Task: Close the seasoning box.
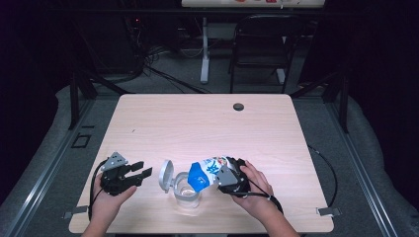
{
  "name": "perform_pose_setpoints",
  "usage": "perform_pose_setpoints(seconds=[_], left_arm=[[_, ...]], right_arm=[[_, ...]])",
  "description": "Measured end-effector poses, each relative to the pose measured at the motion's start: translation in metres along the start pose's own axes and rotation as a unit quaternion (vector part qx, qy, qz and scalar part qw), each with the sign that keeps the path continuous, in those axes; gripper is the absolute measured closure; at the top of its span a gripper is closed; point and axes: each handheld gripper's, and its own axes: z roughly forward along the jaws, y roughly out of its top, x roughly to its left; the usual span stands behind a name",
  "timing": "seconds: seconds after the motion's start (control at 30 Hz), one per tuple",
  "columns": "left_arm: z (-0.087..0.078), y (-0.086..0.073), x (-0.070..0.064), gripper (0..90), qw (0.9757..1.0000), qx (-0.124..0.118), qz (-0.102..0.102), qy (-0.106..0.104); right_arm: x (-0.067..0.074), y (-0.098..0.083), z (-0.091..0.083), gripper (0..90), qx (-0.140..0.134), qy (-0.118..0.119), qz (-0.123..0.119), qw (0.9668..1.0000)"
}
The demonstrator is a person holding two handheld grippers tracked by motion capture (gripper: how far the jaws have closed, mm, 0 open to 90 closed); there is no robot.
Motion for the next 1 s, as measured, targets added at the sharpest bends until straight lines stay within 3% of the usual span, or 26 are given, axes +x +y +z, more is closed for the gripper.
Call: perform_pose_setpoints(seconds=[0.4,1.0], left_arm=[[-0.0002,0.0001,0.0002,54.2,1.0,-0.001,0.0,0.001],[-0.0001,-0.0004,0.0007,53.9,1.0,-0.001,-0.001,0.002]], right_arm=[[0.0041,0.0029,0.0004,48.8,0.017,-0.022,-0.044,0.9986],[0.0066,0.0062,0.0003,49.0,0.017,-0.038,-0.073,0.9965]])
